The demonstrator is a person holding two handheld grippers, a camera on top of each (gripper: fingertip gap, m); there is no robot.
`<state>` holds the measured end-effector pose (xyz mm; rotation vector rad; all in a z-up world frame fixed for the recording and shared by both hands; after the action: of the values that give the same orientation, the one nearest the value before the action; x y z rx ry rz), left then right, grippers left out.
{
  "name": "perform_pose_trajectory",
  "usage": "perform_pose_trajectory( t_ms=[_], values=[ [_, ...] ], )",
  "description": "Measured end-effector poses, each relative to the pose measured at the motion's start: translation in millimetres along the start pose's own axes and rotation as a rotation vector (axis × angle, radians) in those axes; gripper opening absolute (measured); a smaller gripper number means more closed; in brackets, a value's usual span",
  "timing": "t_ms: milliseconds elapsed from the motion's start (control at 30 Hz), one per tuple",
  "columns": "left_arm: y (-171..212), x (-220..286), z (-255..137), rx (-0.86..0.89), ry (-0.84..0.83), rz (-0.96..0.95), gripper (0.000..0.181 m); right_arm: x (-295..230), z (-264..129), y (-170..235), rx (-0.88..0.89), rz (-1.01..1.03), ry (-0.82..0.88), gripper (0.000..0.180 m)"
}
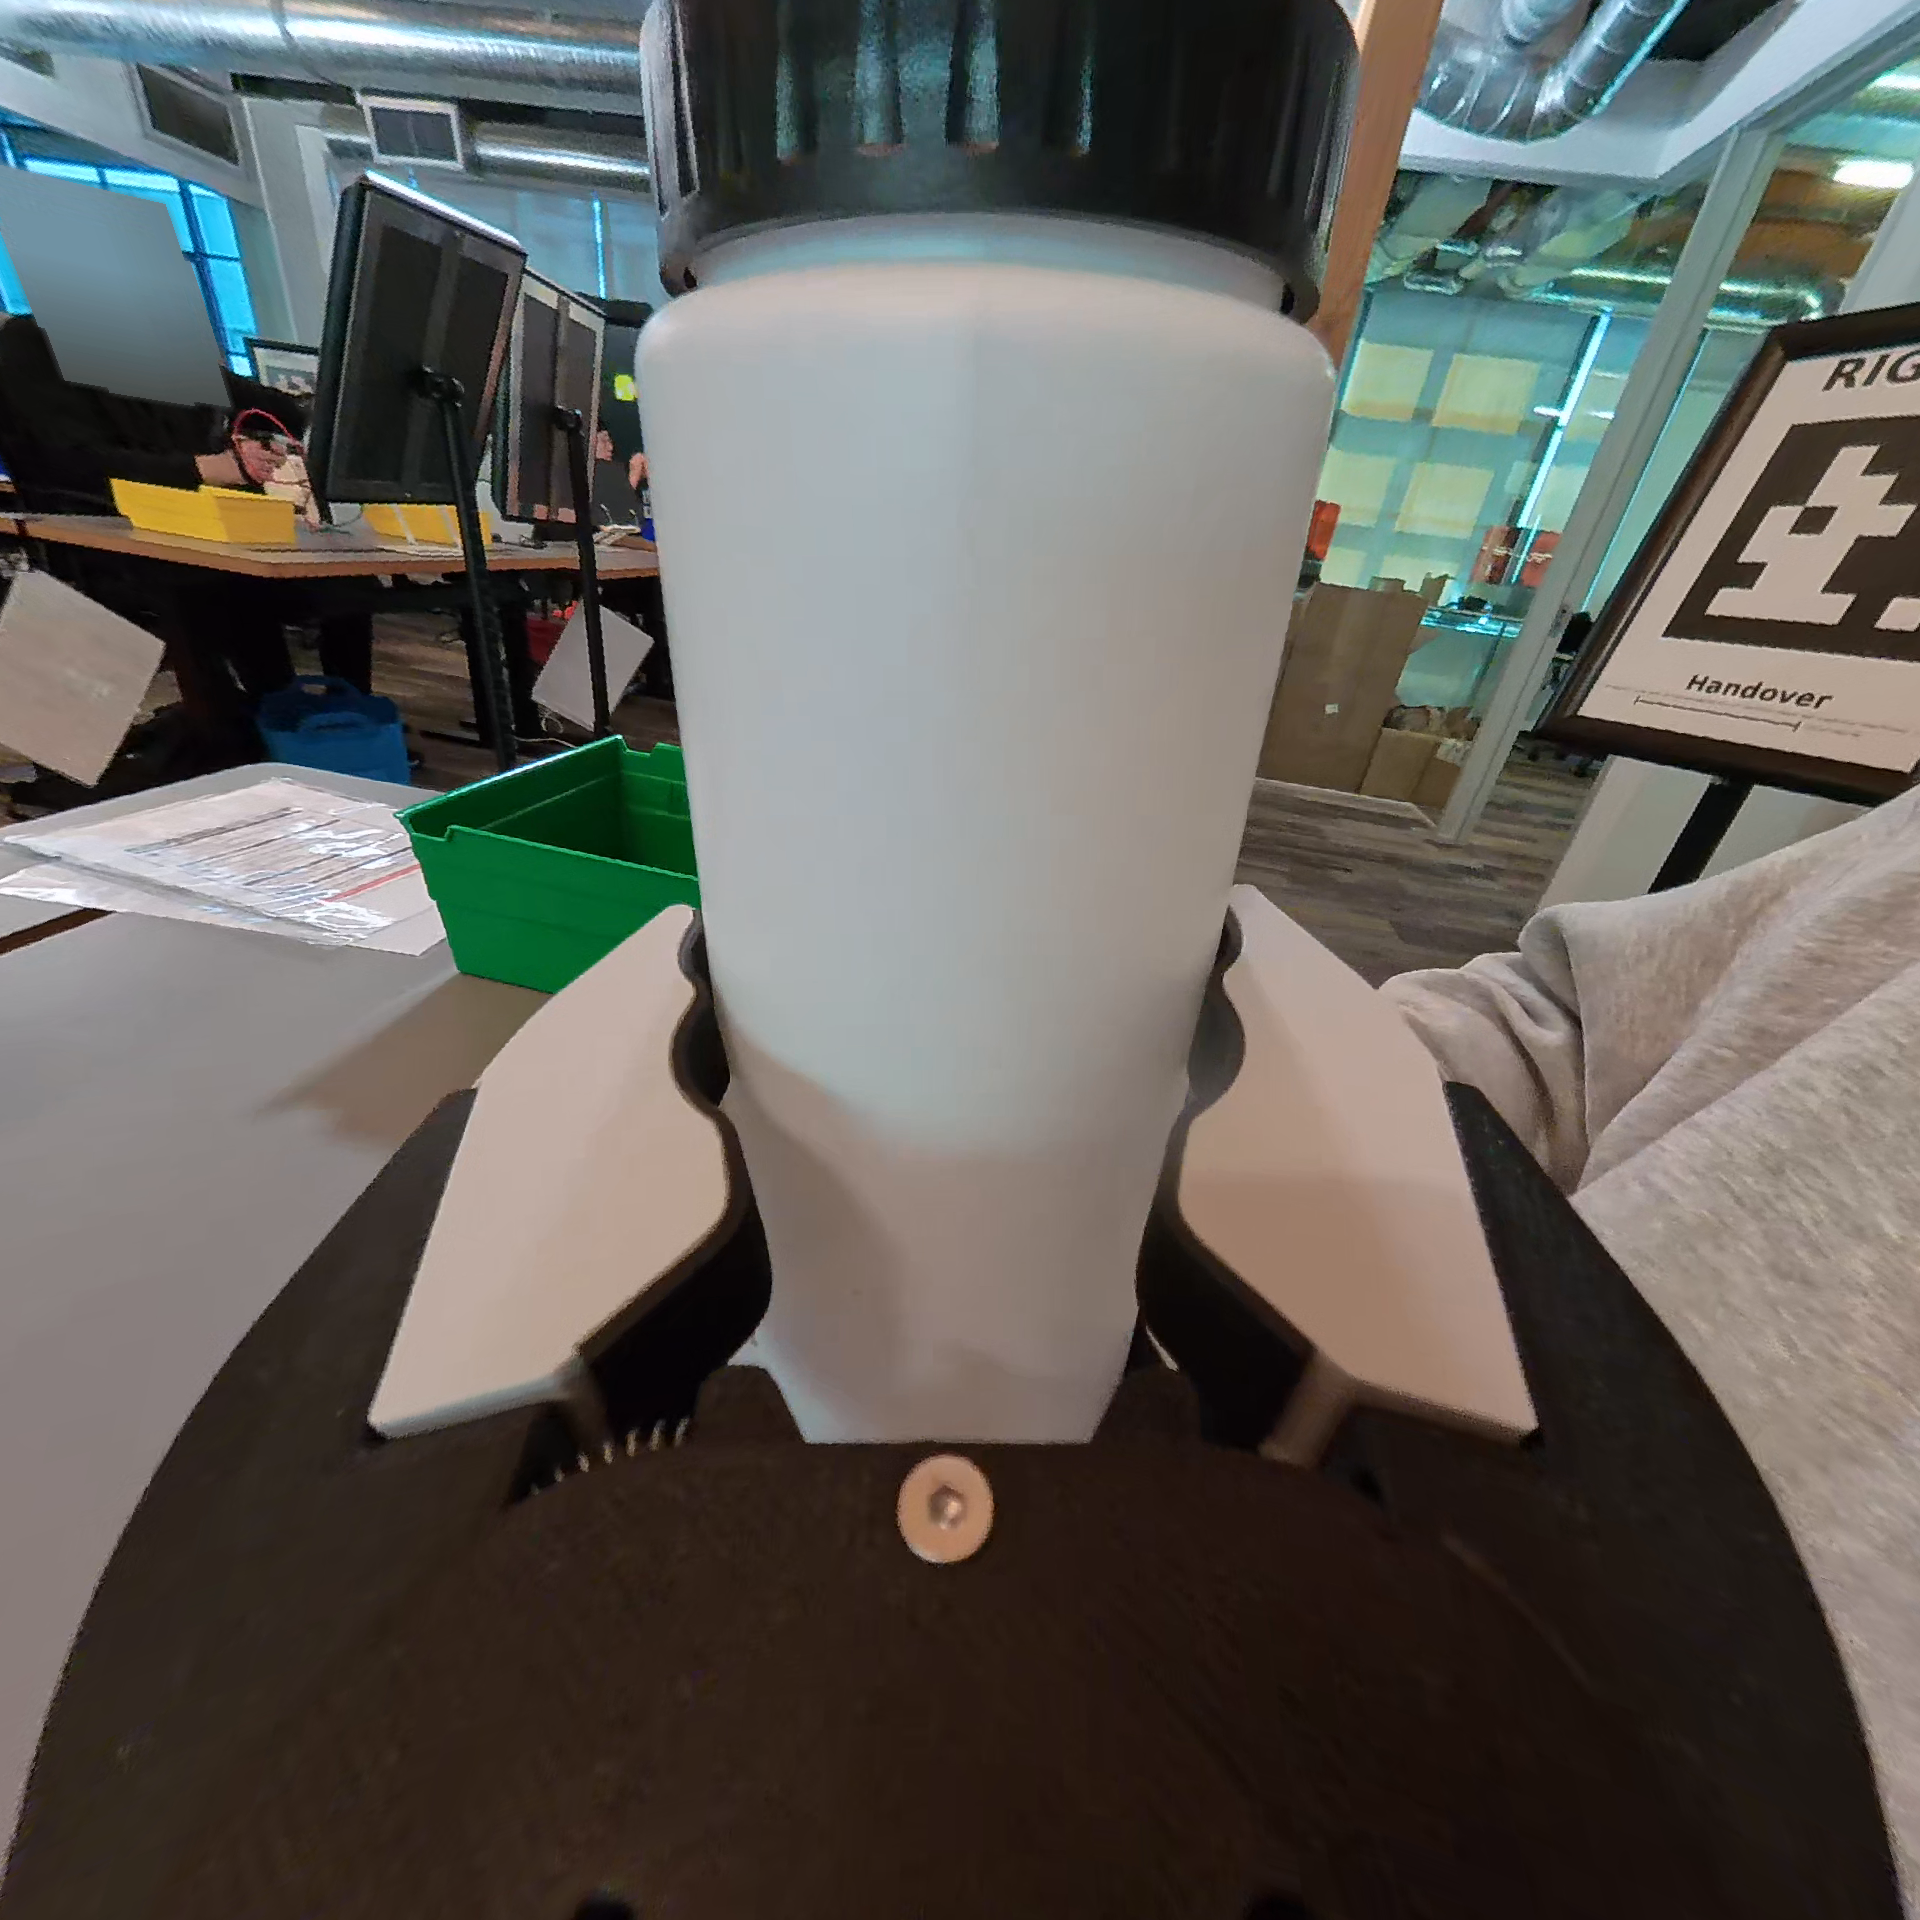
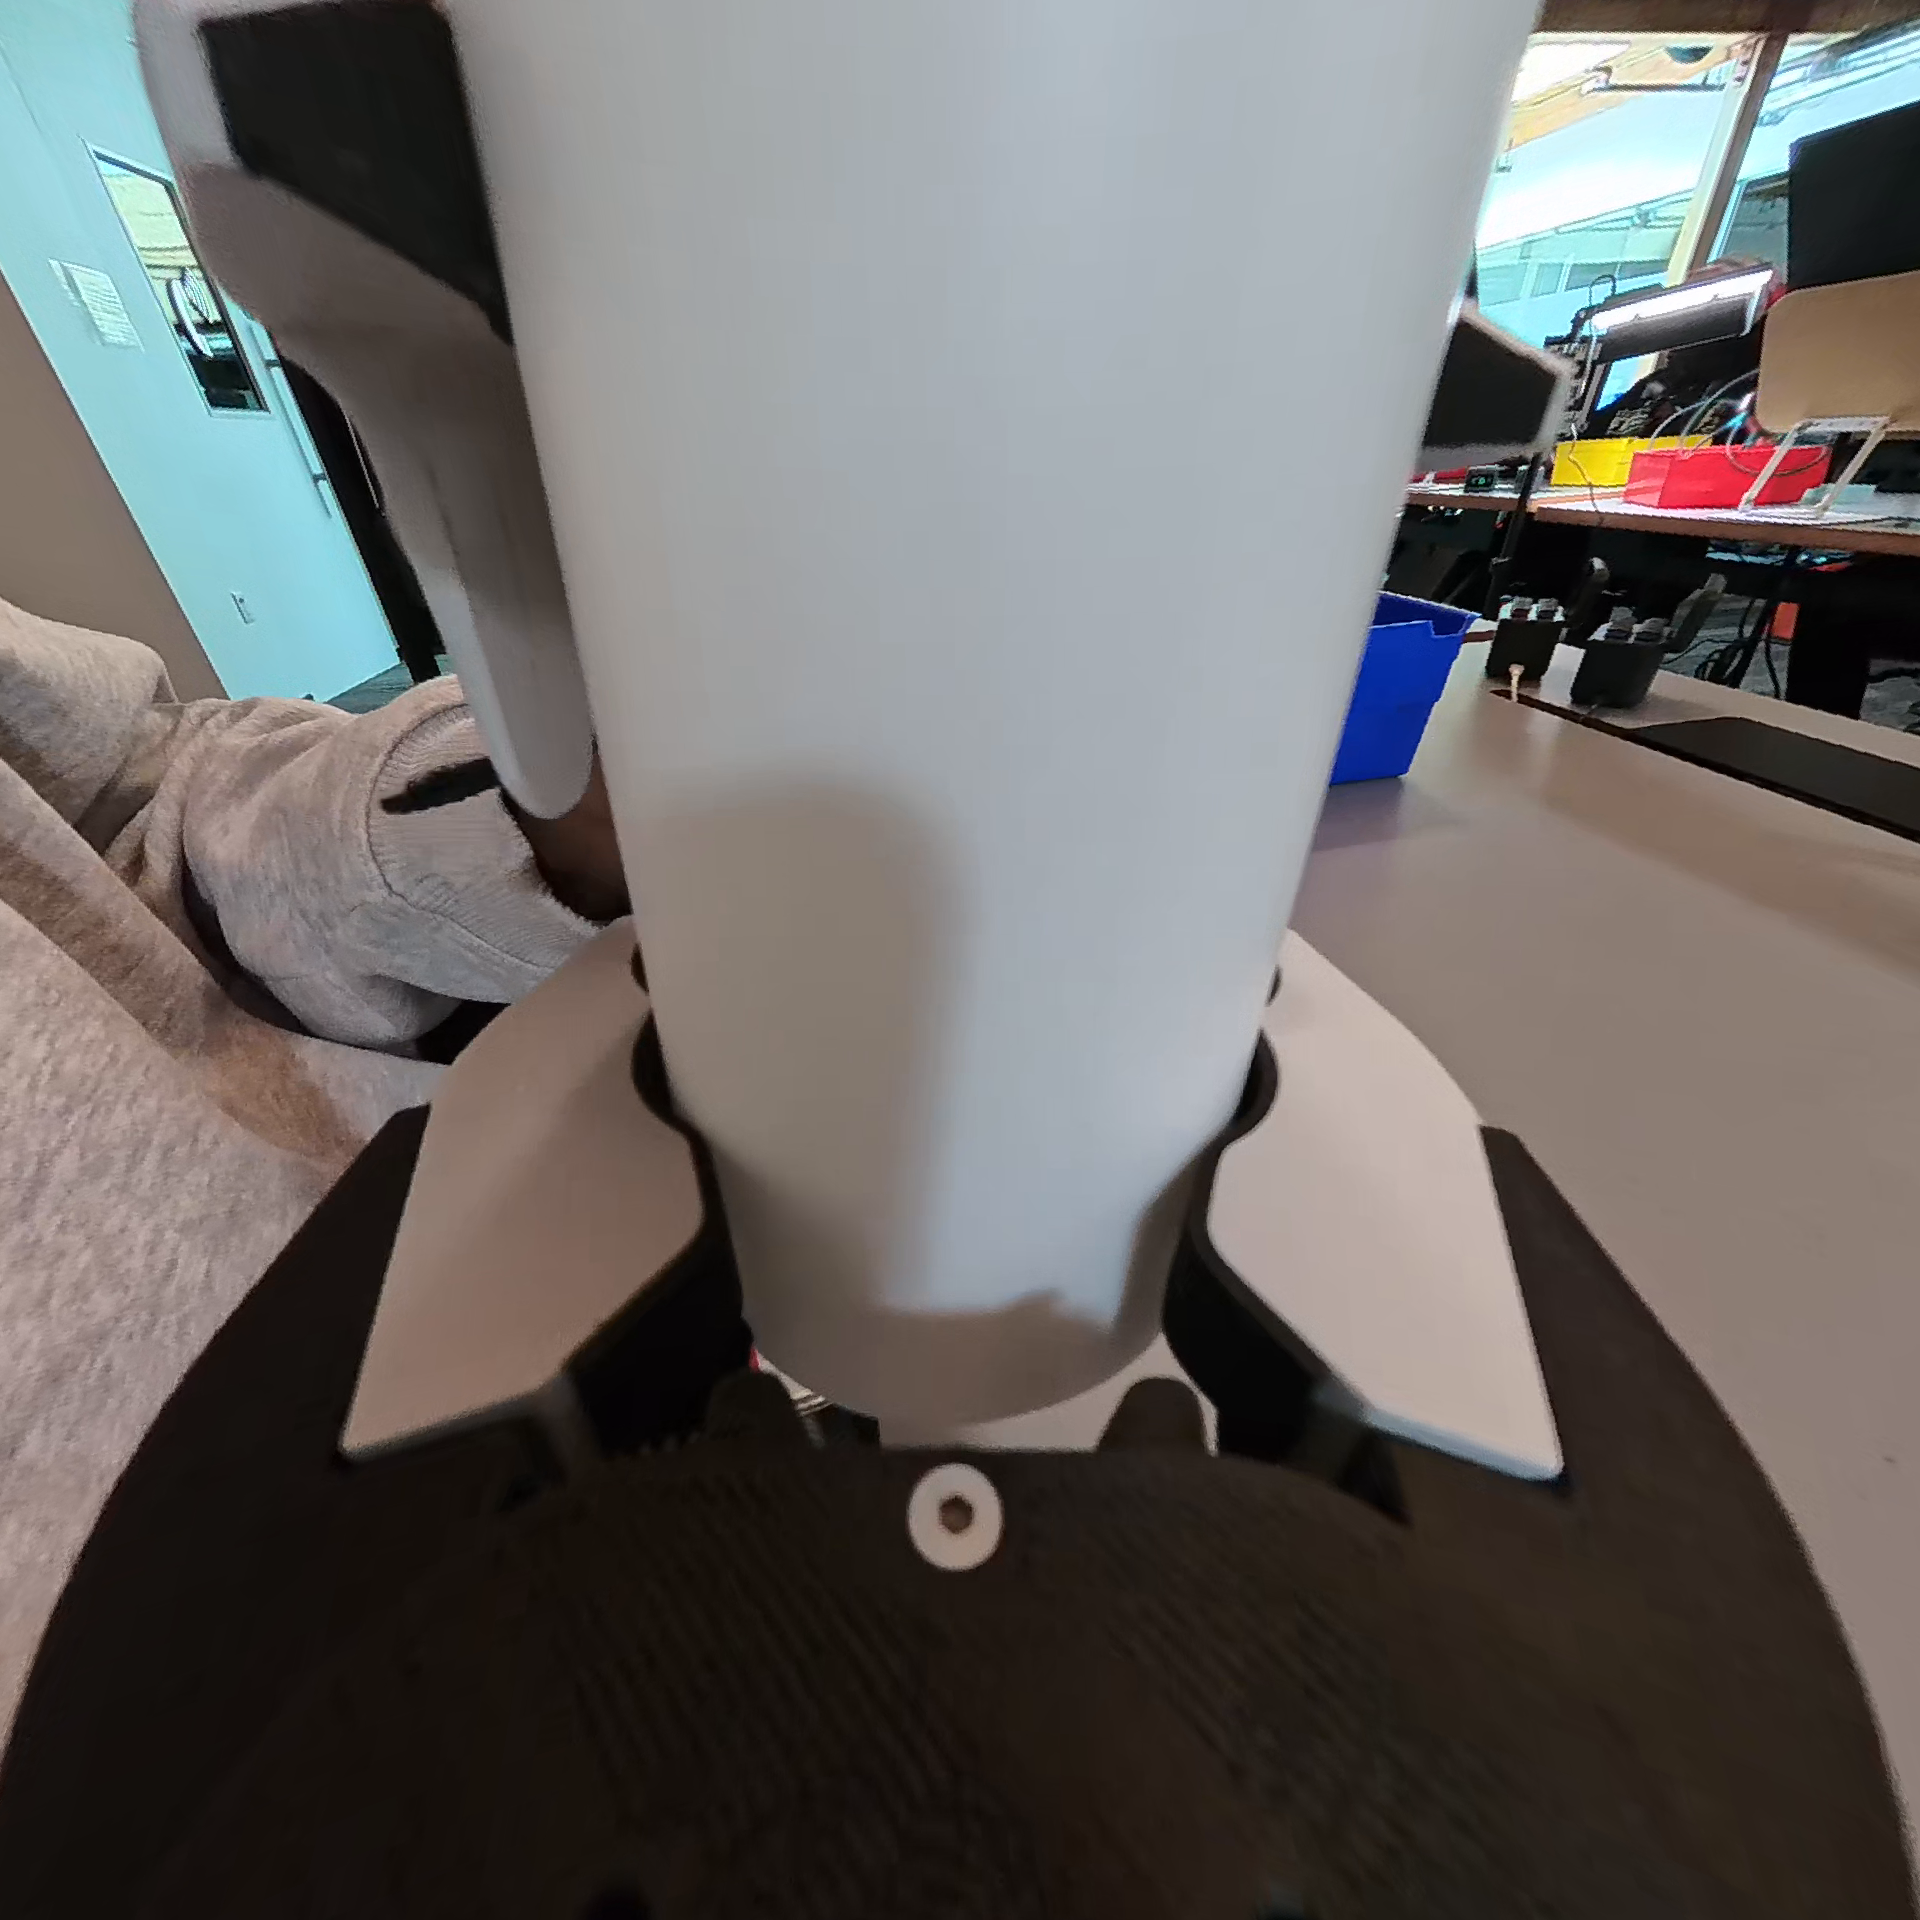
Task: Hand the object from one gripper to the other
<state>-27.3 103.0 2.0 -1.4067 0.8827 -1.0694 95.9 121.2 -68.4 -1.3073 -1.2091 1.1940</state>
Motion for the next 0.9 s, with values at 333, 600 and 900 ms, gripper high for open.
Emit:
perform_pose_trajectory(
  t_ms=[333,600,900],
  values=[
    [9.1,-25.5,-27.6,0.075,-0.168,-0.002,0.090,19.7,-4.5,12.3,-0.025,0.077,0.055,0.123],
    [40.1,-60.7,-53.3,0.058,-0.285,0.009,0.090,46.5,-30.5,-20.5,0.171,0.129,0.188,0.114],
    [48.9,-57.0,-44.7,-0.050,-0.236,0.039,0.090,47.3,21.5,-92.6,0.169,-0.027,-0.035,0.113]
  ],
)
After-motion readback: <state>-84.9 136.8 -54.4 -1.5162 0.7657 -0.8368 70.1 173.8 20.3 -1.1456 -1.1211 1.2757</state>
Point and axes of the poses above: each gripper's, where its closed fingertips meet, z out along the fingers, y out of its underside, x = y × z across the jaws, the point moved 10 cm from there along -z, back along the fingers, and after that the axes turned 4 degrees about -x, right-handed, at the moved point
